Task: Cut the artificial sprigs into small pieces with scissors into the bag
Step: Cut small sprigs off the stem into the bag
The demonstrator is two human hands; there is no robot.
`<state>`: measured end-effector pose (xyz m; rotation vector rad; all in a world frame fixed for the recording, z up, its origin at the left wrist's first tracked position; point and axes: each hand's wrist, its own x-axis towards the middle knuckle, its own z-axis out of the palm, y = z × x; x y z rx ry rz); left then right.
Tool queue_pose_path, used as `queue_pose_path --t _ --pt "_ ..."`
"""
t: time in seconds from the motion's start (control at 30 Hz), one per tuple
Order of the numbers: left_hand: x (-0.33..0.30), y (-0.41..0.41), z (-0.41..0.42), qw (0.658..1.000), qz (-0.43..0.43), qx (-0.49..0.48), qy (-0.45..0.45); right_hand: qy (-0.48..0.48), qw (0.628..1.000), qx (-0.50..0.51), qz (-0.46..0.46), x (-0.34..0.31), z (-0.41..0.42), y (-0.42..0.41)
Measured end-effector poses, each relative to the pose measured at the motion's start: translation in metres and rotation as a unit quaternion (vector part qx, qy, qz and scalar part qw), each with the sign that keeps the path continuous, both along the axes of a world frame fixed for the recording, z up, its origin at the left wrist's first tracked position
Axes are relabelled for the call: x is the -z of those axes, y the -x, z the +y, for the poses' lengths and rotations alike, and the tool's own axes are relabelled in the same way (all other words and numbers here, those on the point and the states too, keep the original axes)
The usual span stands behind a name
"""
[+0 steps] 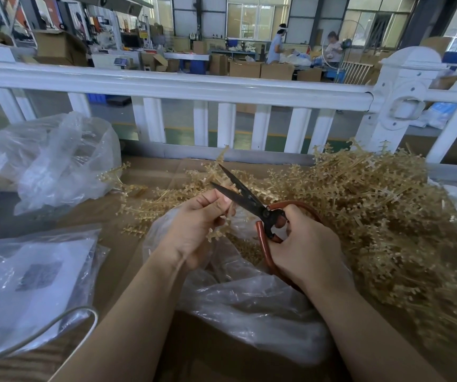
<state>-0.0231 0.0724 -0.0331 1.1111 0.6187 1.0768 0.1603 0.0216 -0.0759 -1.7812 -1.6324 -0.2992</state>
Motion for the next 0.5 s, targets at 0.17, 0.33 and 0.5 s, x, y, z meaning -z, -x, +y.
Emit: queue_pose_path --t 0.17,0.33,0.5 --pt "0.0013 -0.0005 0.0011 1.000 -0.003 0.017 0.005 -0.016 1.000 -0.002 0.000 -0.0011 -0.0015 0.0021" --pt "0.0044 -0.0010 0.0023 1.000 -0.016 0.020 0.016 -0.019 1.000 -0.015 0.015 -0.0030 -0.0043 0.0040" --pt "0.0045 -0.0001 0.0032 0.999 0.003 0.019 -0.035 -0.001 1.000 -0.018 0.019 0.0018 -0.0027 -0.0004"
